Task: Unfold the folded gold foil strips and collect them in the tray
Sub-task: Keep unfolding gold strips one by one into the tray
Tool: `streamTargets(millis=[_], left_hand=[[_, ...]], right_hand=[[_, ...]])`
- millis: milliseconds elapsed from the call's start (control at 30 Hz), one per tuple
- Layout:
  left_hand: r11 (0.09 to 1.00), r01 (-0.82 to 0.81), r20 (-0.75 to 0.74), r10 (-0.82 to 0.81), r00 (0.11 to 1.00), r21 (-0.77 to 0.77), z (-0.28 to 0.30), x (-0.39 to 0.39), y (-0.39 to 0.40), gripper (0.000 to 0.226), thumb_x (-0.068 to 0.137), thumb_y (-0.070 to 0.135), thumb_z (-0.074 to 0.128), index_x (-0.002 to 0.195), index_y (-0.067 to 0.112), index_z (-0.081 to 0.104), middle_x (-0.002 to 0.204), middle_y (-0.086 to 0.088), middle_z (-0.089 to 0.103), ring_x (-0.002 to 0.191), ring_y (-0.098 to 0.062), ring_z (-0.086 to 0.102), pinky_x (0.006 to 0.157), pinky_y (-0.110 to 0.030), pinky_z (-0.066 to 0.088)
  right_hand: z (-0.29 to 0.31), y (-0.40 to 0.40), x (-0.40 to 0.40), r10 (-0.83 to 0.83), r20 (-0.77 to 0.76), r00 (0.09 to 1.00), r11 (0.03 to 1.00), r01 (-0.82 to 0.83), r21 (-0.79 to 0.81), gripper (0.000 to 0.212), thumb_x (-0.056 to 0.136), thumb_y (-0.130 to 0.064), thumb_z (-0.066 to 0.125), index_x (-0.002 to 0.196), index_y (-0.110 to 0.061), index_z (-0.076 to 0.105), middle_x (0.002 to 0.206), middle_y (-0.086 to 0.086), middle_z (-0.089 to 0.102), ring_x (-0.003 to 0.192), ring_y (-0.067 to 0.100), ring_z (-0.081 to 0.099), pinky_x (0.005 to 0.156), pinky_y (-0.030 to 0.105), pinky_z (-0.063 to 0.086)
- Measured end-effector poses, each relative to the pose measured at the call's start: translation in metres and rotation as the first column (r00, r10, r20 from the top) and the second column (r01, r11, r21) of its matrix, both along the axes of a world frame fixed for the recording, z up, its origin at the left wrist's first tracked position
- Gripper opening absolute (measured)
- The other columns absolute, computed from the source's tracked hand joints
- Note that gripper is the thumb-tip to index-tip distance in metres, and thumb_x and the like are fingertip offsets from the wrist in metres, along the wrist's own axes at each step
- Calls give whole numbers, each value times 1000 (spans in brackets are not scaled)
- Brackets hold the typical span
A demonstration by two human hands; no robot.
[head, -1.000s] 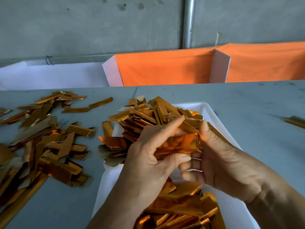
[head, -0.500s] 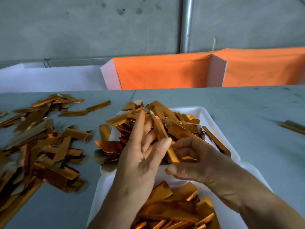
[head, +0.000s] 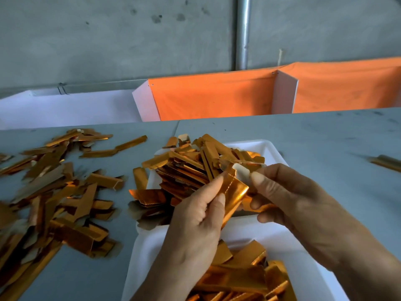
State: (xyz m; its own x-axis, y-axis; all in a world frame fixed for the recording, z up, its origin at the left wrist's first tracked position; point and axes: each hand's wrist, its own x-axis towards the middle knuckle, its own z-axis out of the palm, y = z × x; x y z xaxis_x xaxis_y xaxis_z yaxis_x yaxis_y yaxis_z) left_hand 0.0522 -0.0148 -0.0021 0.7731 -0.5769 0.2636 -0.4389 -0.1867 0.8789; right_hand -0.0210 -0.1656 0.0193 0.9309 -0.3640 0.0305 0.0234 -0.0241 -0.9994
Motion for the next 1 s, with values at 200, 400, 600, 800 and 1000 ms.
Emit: streamTargets(millis=[200,400,600,800,1000], left_hand=[[997,77,191,-80,978,24,-1,-9,-6,56,87,45,54,141,40,36,120,29,51,115,12,46,86,-1,39],[996,75,309,-87,947,51,0,-12,-5,54,82,41,66,125,60,38,119,38,48,113,18,44,85,1,37],[979,204,211,-202,956,13,6,-11,-2,32,93,32,54,122,45,50,104,20,65,93,7,63,70,-3,46],[958,283,205,-269,941,-41,7,-9,0,36,92,35,52,127,27,55,109,12,55,103,-11,59,76,-10,48],[963,262,213,-244,946,-62,7,-6,1,42,89,38,54,131,32,54,112,10,55,113,-14,55,87,-20,47]], right_hand=[[2,-2,0,37,28,999,997,-39,69,26,69,-39,66,76,-14,69,63,4,63,58,13,58,54,18,48],[4,-13,-6,100,22,995,990,-102,94,23,67,-36,70,76,-15,72,63,9,58,53,14,52,49,17,44],[5,-24,-8,217,-2,976,960,-213,182,23,64,-25,78,82,-12,74,66,9,60,49,11,51,45,18,43],[6,-28,-11,302,115,947,917,-321,239,34,64,-15,78,98,-18,71,68,7,59,50,13,55,48,20,47],[6,-27,-11,274,115,955,923,-294,247,43,59,-34,87,92,-11,72,69,7,63,54,13,58,50,19,49]])
